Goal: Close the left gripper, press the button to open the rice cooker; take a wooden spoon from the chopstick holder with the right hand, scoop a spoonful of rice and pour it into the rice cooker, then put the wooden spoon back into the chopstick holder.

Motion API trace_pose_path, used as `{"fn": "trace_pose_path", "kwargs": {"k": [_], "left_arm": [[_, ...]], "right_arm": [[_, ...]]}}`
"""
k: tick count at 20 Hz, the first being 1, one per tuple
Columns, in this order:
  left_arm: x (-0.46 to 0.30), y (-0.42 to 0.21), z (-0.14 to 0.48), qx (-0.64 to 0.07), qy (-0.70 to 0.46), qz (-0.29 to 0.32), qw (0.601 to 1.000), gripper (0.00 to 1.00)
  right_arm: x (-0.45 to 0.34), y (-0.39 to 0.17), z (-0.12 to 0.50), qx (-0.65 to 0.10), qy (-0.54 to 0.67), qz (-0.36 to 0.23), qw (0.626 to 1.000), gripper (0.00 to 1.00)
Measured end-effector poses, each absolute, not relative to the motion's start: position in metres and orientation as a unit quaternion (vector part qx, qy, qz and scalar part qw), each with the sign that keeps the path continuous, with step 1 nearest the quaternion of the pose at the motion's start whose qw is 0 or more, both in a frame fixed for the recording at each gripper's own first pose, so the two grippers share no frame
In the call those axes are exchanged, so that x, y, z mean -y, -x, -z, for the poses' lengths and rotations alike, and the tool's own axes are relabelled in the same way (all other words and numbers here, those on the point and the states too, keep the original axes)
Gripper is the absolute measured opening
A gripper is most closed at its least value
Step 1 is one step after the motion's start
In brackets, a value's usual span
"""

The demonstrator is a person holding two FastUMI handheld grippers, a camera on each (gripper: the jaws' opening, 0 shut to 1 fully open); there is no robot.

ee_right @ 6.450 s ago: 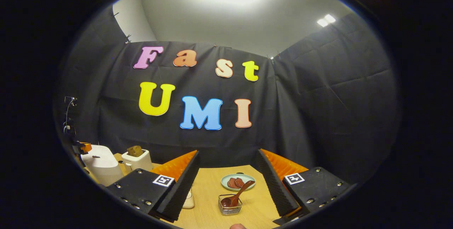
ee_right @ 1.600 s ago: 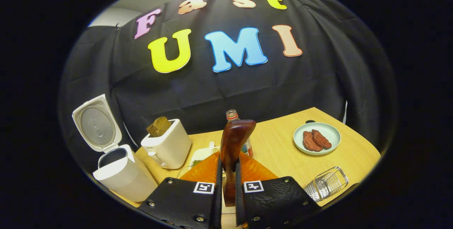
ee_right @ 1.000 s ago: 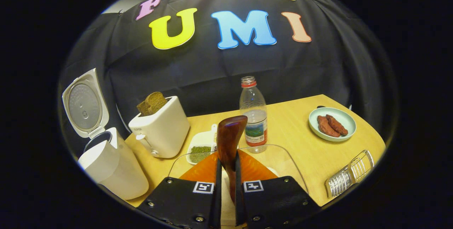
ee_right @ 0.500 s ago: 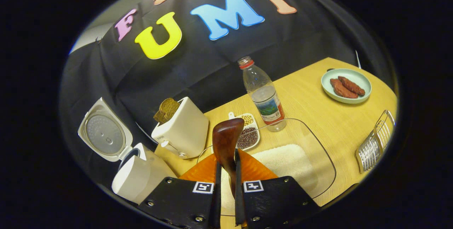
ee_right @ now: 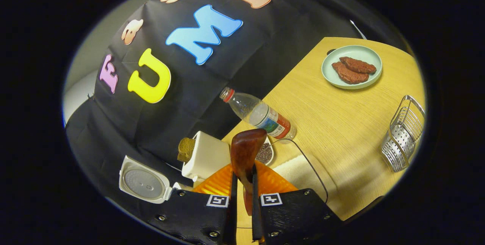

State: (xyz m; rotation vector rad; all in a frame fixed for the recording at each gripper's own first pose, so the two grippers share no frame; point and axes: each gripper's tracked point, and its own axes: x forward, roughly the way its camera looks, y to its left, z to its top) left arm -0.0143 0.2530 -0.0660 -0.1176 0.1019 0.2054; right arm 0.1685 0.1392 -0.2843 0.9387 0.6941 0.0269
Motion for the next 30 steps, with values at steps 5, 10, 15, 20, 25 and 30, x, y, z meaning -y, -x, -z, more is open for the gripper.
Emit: {"fn": "trace_pose_path", "kwargs": {"k": [5, 10, 15, 20, 25, 30], "left_arm": [[-0.243, 0.015, 0.061, -0.046, 0.057, -0.092, 0.993, 1.00], [-0.246, 0.013, 0.058, -0.037, 0.058, -0.085, 0.994, 1.00], [-0.264, 0.019, 0.061, -0.034, 0.060, -0.097, 0.993, 0.96], [-0.292, 0.034, 0.078, -0.047, 0.066, -0.124, 0.989, 0.93], [-0.319, 0.047, 0.088, -0.056, 0.060, -0.151, 0.985, 0.93], [-0.341, 0.054, 0.103, -0.067, 0.056, -0.173, 0.981, 0.93]], "right_arm": [[-0.160, -0.177, 0.242, -0.305, -0.526, -0.054, 0.792, 0.16], [-0.197, -0.176, 0.213, -0.304, -0.559, -0.093, 0.766, 0.16], [-0.247, -0.179, 0.192, -0.311, -0.568, -0.131, 0.751, 0.16], [-0.297, -0.194, 0.169, -0.309, -0.561, -0.165, 0.750, 0.16], [-0.355, -0.202, 0.168, -0.322, -0.539, -0.189, 0.755, 0.16], [-0.418, -0.203, 0.178, -0.342, -0.499, -0.219, 0.766, 0.16]]}}
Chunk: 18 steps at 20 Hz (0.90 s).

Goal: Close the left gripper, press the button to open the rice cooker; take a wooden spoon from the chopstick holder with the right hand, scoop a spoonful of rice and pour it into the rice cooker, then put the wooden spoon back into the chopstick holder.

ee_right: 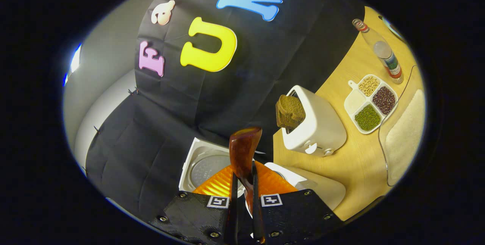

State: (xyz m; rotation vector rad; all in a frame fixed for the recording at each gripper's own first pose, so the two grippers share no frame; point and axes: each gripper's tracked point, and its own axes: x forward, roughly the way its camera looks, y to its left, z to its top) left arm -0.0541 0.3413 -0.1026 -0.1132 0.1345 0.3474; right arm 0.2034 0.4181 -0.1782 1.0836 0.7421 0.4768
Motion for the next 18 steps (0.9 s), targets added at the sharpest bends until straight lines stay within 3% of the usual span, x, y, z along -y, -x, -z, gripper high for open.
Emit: {"fn": "trace_pose_path", "kwargs": {"k": [1, 11, 16, 18], "left_arm": [[-0.345, 0.056, 0.107, -0.072, 0.056, -0.179, 0.980, 0.96], [-0.383, 0.091, 0.130, -0.098, 0.065, -0.236, 0.965, 0.97], [-0.383, 0.095, 0.133, -0.103, 0.054, -0.243, 0.963, 0.95], [-0.383, 0.094, 0.134, -0.104, 0.057, -0.244, 0.963, 0.99]], "right_arm": [[-0.429, -0.204, 0.182, -0.345, -0.486, -0.224, 0.771, 0.16], [-0.511, -0.196, 0.224, -0.355, -0.269, -0.278, 0.851, 0.16], [-0.528, -0.191, 0.209, -0.276, -0.075, -0.337, 0.897, 0.16], [-0.535, -0.184, 0.205, -0.241, 0.000, -0.355, 0.903, 0.16]]}}
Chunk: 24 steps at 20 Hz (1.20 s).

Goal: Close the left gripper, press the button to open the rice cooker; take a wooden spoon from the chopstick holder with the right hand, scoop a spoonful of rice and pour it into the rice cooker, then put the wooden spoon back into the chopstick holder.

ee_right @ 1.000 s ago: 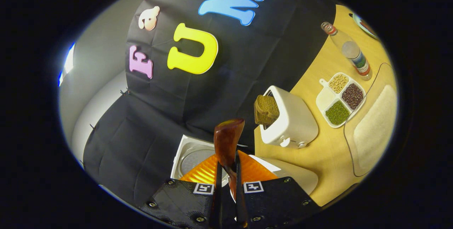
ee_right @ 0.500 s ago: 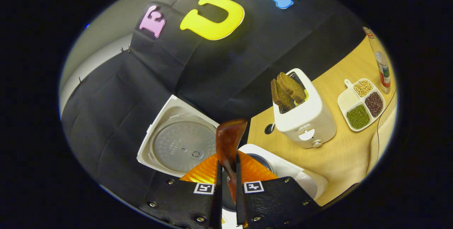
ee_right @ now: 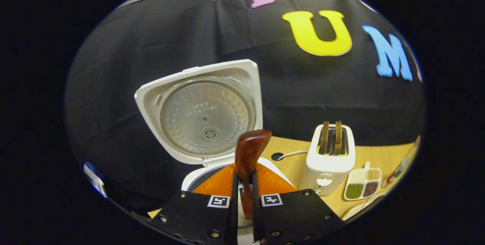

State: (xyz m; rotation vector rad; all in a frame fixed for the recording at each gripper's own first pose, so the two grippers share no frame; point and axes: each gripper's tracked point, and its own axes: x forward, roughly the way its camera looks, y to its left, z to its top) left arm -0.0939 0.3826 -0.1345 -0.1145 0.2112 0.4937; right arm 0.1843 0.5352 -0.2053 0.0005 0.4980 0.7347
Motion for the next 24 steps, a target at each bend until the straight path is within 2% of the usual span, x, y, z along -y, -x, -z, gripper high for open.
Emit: {"fn": "trace_pose_path", "kwargs": {"k": [6, 9, 11, 14, 20, 24], "left_arm": [[-0.384, 0.096, 0.138, -0.106, 0.050, -0.246, 0.962, 0.97], [-0.382, 0.095, 0.139, -0.106, 0.054, -0.245, 0.962, 0.95], [-0.381, 0.096, 0.137, -0.105, 0.052, -0.243, 0.963, 0.97], [-0.380, 0.096, 0.134, -0.099, 0.049, -0.241, 0.964, 0.97], [-0.372, 0.092, 0.126, -0.092, 0.056, -0.232, 0.967, 0.97], [-0.359, 0.078, 0.115, -0.084, 0.064, -0.217, 0.971, 0.99]], "right_arm": [[-0.544, -0.172, 0.197, -0.143, 0.180, -0.372, 0.899, 0.16], [-0.545, -0.169, 0.190, -0.114, 0.216, -0.379, 0.893, 0.16], [-0.544, -0.169, 0.192, -0.119, 0.211, -0.379, 0.893, 0.16], [-0.544, -0.165, 0.194, -0.159, 0.159, -0.382, 0.896, 0.16], [-0.531, -0.161, 0.164, -0.259, -0.027, -0.374, 0.890, 0.16], [-0.509, -0.170, 0.142, -0.282, -0.127, -0.365, 0.878, 0.16]]}}
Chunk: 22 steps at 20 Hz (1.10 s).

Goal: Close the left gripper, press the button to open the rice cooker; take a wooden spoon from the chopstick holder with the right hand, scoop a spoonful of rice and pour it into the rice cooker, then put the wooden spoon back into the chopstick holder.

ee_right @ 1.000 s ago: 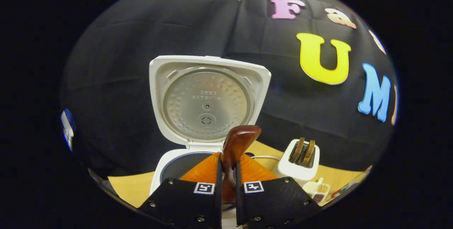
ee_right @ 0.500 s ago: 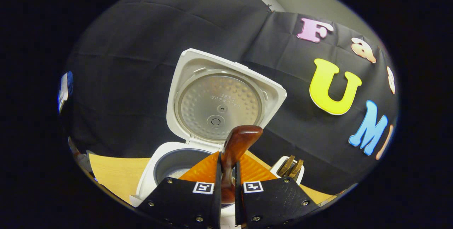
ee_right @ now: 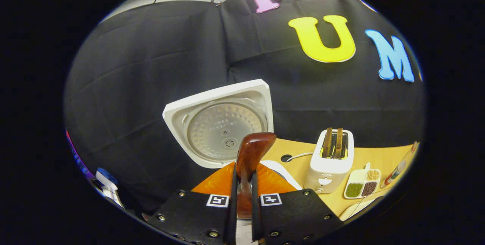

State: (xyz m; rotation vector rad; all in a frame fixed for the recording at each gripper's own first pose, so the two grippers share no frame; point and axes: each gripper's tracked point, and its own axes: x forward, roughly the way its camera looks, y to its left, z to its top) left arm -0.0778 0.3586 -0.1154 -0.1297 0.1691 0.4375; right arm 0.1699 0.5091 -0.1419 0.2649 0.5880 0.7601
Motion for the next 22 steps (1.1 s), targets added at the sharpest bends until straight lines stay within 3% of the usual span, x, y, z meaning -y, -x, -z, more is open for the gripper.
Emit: {"fn": "trace_pose_path", "kwargs": {"k": [11, 22], "left_arm": [[-0.274, 0.024, 0.089, -0.065, 0.077, -0.140, 0.985, 0.97], [-0.184, -0.026, 0.066, -0.044, 0.077, -0.059, 0.994, 0.95]], "right_arm": [[-0.352, -0.190, 0.093, -0.257, -0.223, -0.272, 0.900, 0.16], [-0.173, -0.200, 0.102, -0.244, -0.232, -0.157, 0.928, 0.16]]}}
